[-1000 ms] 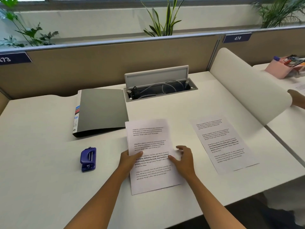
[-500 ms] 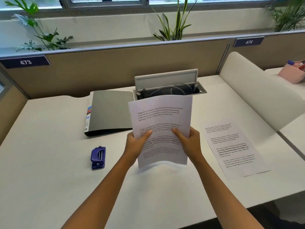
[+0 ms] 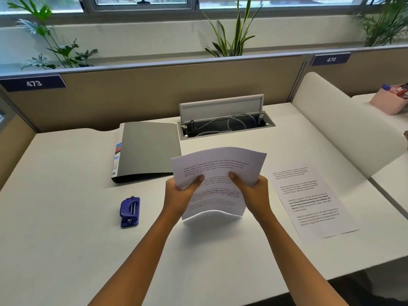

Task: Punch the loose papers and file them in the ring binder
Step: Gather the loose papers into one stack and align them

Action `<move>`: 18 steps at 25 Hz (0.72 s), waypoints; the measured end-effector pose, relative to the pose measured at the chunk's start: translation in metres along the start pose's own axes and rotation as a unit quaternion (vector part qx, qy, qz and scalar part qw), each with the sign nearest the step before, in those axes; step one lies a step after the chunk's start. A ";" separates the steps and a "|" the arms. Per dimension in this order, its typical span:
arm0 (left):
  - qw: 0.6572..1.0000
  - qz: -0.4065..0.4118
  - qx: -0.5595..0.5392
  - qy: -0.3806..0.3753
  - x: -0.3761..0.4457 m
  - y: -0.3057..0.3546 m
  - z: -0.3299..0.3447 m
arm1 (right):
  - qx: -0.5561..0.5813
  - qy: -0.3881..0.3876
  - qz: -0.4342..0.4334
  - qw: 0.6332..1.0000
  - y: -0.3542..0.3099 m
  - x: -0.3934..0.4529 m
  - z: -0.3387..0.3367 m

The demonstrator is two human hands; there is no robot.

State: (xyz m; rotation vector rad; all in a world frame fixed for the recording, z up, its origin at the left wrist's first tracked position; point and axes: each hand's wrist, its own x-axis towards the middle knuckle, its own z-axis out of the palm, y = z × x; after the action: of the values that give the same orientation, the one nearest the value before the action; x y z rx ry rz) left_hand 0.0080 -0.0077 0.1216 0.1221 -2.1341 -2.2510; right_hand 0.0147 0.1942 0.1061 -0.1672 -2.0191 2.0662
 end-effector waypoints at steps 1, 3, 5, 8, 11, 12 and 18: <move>1.000 0.002 -0.004 0.000 0.001 0.002 0.001 | 0.006 0.002 -0.002 1.000 -0.002 0.001 -0.001; 1.000 0.006 -0.013 -0.001 0.003 0.003 0.001 | 0.012 0.003 -0.005 1.000 -0.002 0.002 -0.002; 1.000 -0.001 -0.019 -0.003 0.003 -0.001 0.002 | 0.014 -0.001 0.007 1.000 0.004 0.002 -0.004; 1.000 -0.024 -0.014 0.007 -0.001 -0.021 0.003 | 0.006 -0.012 0.043 0.999 0.026 -0.003 -0.008; 0.998 -0.056 0.008 0.000 -0.005 -0.040 0.005 | -0.021 -0.026 0.068 0.997 0.049 -0.006 -0.015; 0.998 -0.065 0.022 -0.011 -0.004 -0.045 0.005 | -0.029 -0.024 0.079 0.996 0.053 -0.006 -0.019; 0.978 -0.179 0.086 -0.071 0.019 -0.061 0.015 | -0.144 -0.038 0.124 0.981 0.066 0.009 -0.048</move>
State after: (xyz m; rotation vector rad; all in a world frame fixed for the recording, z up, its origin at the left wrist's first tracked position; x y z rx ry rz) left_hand -0.0101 0.0092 0.0605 0.3922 -2.5616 -2.3076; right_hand 0.0113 0.2420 0.0395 -0.4174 -2.4490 1.9280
